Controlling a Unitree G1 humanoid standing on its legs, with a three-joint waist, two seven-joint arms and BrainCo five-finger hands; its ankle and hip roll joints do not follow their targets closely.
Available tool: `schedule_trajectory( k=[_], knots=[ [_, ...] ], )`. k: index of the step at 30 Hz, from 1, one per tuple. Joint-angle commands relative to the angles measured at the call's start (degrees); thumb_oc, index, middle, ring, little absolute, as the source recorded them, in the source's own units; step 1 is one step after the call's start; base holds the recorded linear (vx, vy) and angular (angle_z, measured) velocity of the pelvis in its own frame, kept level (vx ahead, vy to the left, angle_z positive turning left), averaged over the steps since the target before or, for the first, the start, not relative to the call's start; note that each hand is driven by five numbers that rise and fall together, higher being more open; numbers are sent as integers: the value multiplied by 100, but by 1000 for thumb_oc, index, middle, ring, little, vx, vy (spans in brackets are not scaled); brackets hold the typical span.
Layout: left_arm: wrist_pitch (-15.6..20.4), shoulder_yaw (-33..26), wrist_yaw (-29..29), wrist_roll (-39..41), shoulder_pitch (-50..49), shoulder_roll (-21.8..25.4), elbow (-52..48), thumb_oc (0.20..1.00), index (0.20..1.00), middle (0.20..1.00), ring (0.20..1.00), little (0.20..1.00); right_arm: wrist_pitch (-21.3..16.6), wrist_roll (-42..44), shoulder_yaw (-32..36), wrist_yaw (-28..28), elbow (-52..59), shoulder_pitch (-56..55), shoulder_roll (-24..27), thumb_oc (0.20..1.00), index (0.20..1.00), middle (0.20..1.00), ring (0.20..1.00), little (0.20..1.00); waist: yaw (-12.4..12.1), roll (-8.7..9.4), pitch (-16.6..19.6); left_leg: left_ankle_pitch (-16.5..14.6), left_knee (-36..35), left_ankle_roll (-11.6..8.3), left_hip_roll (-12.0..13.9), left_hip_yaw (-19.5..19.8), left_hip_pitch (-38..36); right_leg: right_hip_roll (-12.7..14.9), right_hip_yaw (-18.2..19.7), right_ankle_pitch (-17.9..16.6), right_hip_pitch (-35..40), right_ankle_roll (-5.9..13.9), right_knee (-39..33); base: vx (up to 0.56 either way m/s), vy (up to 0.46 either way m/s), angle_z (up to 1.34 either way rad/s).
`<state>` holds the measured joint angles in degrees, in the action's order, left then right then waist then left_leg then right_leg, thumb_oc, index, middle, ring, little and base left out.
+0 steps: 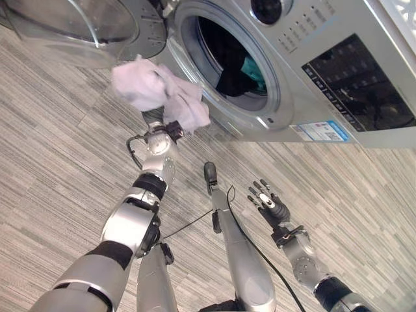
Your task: Grab the laundry basket,head to the washer,open it,put in the laundry and shut it.
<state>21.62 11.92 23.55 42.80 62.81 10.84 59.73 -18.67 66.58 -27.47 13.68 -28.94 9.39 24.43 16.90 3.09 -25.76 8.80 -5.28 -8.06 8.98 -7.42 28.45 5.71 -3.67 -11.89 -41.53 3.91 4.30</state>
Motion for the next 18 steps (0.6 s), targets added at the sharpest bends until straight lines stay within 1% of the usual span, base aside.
schedule_trajectory(
  k=[1, 5, 12, 13, 14, 15, 16, 17, 18],
  knots=[
    [504, -381, -454, 543, 554, 68, 115, 200, 200, 200, 200, 200, -13, -269, 166, -125, -53, -36, -82, 1000, 1000, 1000, 1000, 1000, 171, -254, 127, -626, 28, -396, 346, 300, -433, 252, 285, 611, -521, 686, 740, 45, -2, 2],
    [557, -506, -631, 1025, 716, 10, 79, 200, 200, 200, 200, 200, -4, -309, 258, -183, -135, 10, -49, 1000, 1000, 1000, 1000, 1000, 246, -360, 149, -653, 28, -390, 322, 225, -430, 239, 362, 647, -657, 693, 815, 49, -4, -7],
    [665, -866, -744, 1744, 1057, -264, 107, 200, 200, 200, 200, 200, -33, -296, 222, -217, -15, 35, -33, 1000, 1000, 1000, 1000, 1000, 389, -490, 205, -717, 28, -374, 298, 63, -448, 152, 549, 728, -910, 691, 994, 55, -13, -8],
    [665, -867, -745, 1745, 1058, -264, 108, 200, 200, 200, 200, 200, -33, -296, 222, -217, -15, 35, -33, 1000, 1000, 1000, 1000, 1000, 388, -490, 206, -717, 28, -374, 298, 62, -447, 152, 550, 728, -912, 691, 995, 36, -9, -9],
    [661, -922, -756, 1857, 1121, -328, 118, 200, 200, 200, 200, 200, -38, -285, 212, -208, 5, 32, -23, 1000, 1000, 1000, 1000, 1000, 412, -529, 210, -719, 28, -371, 294, 35, -464, 135, 581, 757, -950, 685, 1052, 128, 42, -4],
    [667, -1002, -790, 2024, 1193, -395, 112, 200, 200, 200, 200, 200, -21, -299, 193, -221, 21, 10, -12, 1000, 1000, 1000, 1000, 1000, 459, -602, 241, -859, 28, -349, 294, 30, -565, 111, 637, 928, -928, 734, 1109, 151, 36, -3],
    [672, -1032, -788, 2075, 1251, -418, 113, 200, 200, 200, 200, 200, -18, -295, 193, -221, 37, -3, 7, 1000, 1000, 1000, 1000, 1000, 484, -636, 246, -866, 28, -345, 286, 7, -586, 100, 668, 947, -961, 731, 1151, 97, 10, -6],
    [695, -1049, -794, 2122, 1328, -480, 76, 200, 200, 200, 200, 200, -17, -278, 183, -212, 57, -10, 41, 1000, 1000, 1000, 1000, 1000, 548, -667, 218, -775, 28, -338, 265, -59, -583, 64, 715, 848, -1055, 673, 1211, 78, -6, -9],
    [705, -1049, -802, 2142, 1347, -494, 53, 200, 200, 200, 200, 200, -17, -275, 183, -211, 70, -23, 53, 1000, 1000, 1000, 1000, 1000, 550, -718, 239, -898, 28, -329, 267, -51, -663, 54, 747, 1019, -1007, 722, 1248, 56, 1, -10]
  ],
)
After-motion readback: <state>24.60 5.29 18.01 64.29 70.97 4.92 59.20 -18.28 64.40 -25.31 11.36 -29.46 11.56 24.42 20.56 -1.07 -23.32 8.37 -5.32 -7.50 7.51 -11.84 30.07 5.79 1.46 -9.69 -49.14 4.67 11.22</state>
